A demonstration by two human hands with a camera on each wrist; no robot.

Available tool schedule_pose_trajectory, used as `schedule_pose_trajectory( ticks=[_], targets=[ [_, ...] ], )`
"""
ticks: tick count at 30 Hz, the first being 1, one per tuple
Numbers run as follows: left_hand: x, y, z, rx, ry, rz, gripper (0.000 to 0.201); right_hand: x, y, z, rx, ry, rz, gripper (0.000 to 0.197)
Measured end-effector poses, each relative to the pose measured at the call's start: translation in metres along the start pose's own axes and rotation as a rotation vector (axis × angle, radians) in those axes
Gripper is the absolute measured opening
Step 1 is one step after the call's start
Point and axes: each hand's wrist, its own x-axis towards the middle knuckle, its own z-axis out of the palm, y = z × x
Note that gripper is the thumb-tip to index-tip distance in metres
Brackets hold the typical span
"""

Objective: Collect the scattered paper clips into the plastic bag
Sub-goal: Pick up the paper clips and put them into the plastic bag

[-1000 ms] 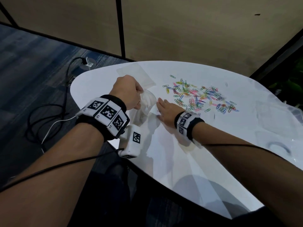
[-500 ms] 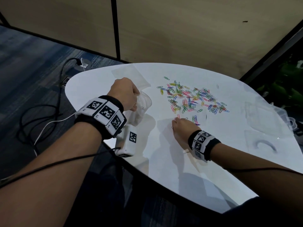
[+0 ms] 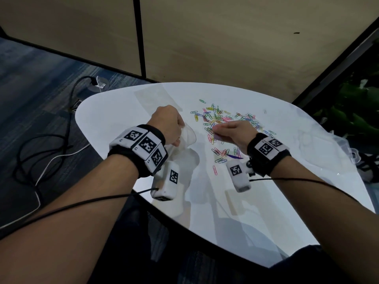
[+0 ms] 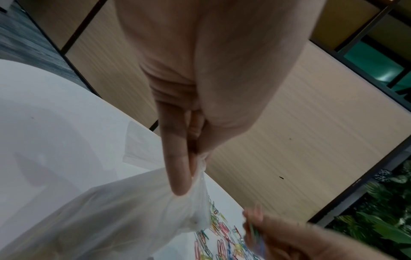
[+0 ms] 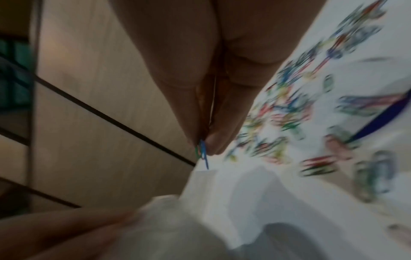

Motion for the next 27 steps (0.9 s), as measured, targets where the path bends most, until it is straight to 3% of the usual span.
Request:
schedule_pose_trajectory(
  ticks=[4, 9, 11, 13, 16, 17, 19, 21, 25, 27],
  targets=[
    [-0.002, 0.006, 0.009, -0.03, -0.022, 0.029, 0.029, -0.029, -0.019, 0.039, -0.04, -0.113, -0.1, 0.008],
    [-0.002, 0.007, 0.012, -0.054, -0.026, 0.037, 0.021, -0.037, -0.023, 0.056, -0.65, -0.071, -0.292, 0.019],
    [-0.001, 0.006, 0.01, -0.067, -0.009, 0.025, 0.023, -0.036, -0.031, 0.047, -0.557, -0.02, -0.283, 0.021],
    [0.0, 0.004, 0.009, -0.074, 0.001, 0.015, 0.024, -0.033, -0.028, 0.03, -0.469, 0.052, -0.185, 0.028],
    [0.0, 0.004, 0.006, -0.065, -0.001, 0.01, 0.023, -0.032, 0.007, 0.005, -0.719, 0.072, 0.226, 0.083],
    [0.0, 0.003, 0.005, -0.061, -0.005, 0.01, 0.023, -0.034, 0.023, 0.003, -0.708, 0.054, 0.362, 0.098],
    [0.001, 0.001, 0.003, -0.059, -0.007, 0.009, 0.022, -0.036, 0.054, 0.007, -0.687, 0.036, 0.466, 0.113],
    [0.002, -0.003, 0.0, -0.063, -0.002, 0.005, 0.022, -0.029, 0.078, 0.018, -0.845, 0.129, 0.391, 0.108],
    [0.001, -0.007, -0.006, -0.064, -0.001, -0.002, 0.021, 0.012, 0.09, 0.033, -0.907, 0.337, 0.164, 0.058],
    [0.001, -0.007, -0.008, -0.062, -0.003, 0.001, 0.021, 0.036, 0.083, 0.034, -0.854, 0.359, 0.136, 0.054]
  ],
)
